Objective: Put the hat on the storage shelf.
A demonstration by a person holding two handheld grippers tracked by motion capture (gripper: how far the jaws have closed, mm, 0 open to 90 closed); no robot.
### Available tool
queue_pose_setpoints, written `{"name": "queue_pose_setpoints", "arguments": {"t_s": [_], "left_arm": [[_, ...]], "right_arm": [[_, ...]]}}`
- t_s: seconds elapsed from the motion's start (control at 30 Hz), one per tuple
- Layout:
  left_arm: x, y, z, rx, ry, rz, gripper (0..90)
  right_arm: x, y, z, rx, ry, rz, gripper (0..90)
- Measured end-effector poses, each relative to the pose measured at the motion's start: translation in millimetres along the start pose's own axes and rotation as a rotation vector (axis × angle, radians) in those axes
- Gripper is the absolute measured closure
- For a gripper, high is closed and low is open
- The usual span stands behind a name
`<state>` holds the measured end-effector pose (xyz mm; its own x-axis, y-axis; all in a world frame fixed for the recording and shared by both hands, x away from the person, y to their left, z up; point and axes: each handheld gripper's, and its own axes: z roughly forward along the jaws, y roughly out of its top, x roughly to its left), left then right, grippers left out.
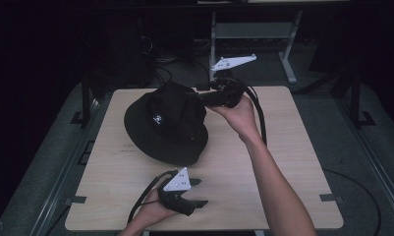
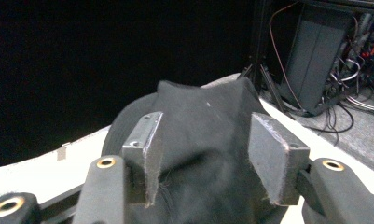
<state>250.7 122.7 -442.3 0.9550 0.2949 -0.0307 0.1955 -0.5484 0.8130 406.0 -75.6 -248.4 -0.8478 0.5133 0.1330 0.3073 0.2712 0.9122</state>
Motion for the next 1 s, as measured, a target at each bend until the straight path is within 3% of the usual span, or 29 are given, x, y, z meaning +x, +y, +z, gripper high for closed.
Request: {"name": "queue_pose_setpoints", "arguments": {"t_s": [0.17,0.3,1.0], "left_arm": [[0.2,-0.4,0.0,0.002,0.0,-0.006,29.7],[2.2,-0.5,-0.5,0.011,0.009,0.013,29.5],[3.8,-2.1,-2.1,0.005,0.02,0.004,29.0]], "right_arm": [[-4.7,-10.9,-9.9,-0.002,-0.012,0.024,41.8],[-8.7,-18.7,-17.0,0.005,-0.02,0.042,40.9],[-20.2,-55.9,-50.2,-0.006,-0.052,0.088,36.2]]}}
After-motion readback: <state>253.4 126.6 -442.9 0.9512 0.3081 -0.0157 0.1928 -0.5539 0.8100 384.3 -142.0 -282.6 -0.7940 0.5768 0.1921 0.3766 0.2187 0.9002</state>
